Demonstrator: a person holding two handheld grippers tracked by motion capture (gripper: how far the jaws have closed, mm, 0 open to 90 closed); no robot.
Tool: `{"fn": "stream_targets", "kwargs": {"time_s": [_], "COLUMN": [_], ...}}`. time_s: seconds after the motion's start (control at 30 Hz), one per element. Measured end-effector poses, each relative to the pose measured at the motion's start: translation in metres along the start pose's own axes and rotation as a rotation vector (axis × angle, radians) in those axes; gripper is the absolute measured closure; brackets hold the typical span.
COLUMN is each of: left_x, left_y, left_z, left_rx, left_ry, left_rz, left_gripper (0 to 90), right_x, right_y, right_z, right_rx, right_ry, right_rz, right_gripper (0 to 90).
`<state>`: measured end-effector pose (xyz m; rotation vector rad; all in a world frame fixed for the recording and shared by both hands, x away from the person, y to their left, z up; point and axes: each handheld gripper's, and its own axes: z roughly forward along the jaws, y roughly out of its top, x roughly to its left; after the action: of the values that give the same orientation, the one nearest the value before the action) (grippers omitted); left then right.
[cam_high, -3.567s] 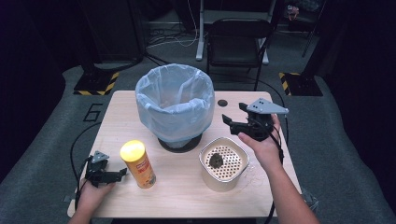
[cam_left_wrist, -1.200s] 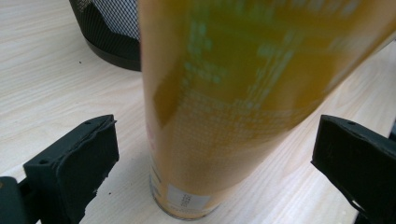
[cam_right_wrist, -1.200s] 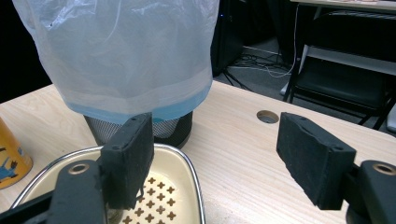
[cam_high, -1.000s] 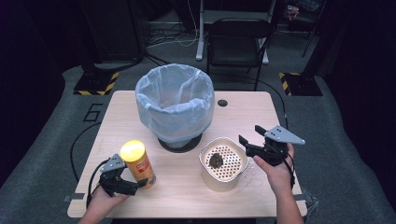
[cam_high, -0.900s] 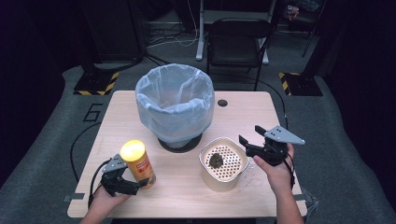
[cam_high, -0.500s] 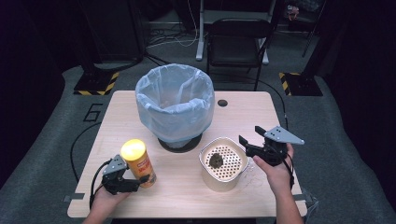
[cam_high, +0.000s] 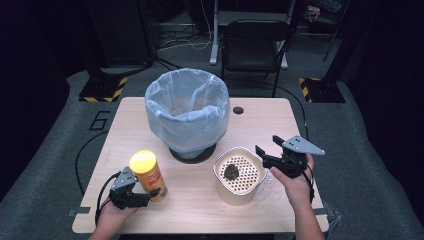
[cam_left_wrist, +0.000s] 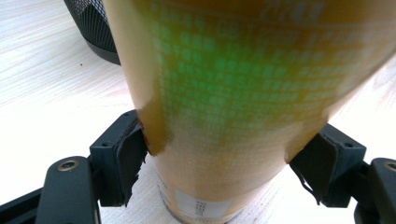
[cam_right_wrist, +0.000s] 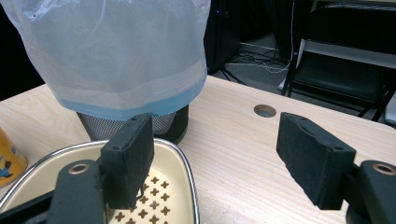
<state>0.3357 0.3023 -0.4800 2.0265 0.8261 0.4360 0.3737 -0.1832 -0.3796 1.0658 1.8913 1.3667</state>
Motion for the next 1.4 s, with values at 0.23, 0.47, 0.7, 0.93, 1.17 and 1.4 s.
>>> {"fn": "stream_targets", "kwargs": {"time_s": [0.23,0.47,0.7,0.93,1.17,1.4], "left_x": [0.001,0.004,0.004,0.001,0.004,0.006], "left_y": [0.012,0.048,0.089,0.119,0.133,0.144], "left_z": [-0.011,-0.036,-0.057,-0.068,-0.072,-0.077], "left_rx": [-0.015,-0.019,-0.025,-0.020,-0.016,-0.005], "left_ry": [-0.010,-0.021,-0.028,-0.019,-0.023,-0.025], "left_rz": [-0.027,-0.043,-0.034,-0.014,-0.026,-0.030], "left_gripper": [24.0,24.0,24.0,24.0,24.0,24.1], "right_x": [-0.001,-0.003,-0.004,-0.006,-0.008,-0.008], "right_y": [-0.001,-0.002,-0.003,-0.005,-0.005,-0.007], "right_z": [0.001,0.000,0.000,0.000,-0.002,-0.001], "right_rx": [0.003,0.000,0.005,0.012,0.006,0.009], "right_ry": [-0.001,-0.002,-0.003,-0.008,-0.011,-0.009], "right_rz": [0.001,0.004,0.012,0.012,0.024,0.022], "right_gripper": [27.3,27.3,27.3,27.3,27.3,27.3]}}
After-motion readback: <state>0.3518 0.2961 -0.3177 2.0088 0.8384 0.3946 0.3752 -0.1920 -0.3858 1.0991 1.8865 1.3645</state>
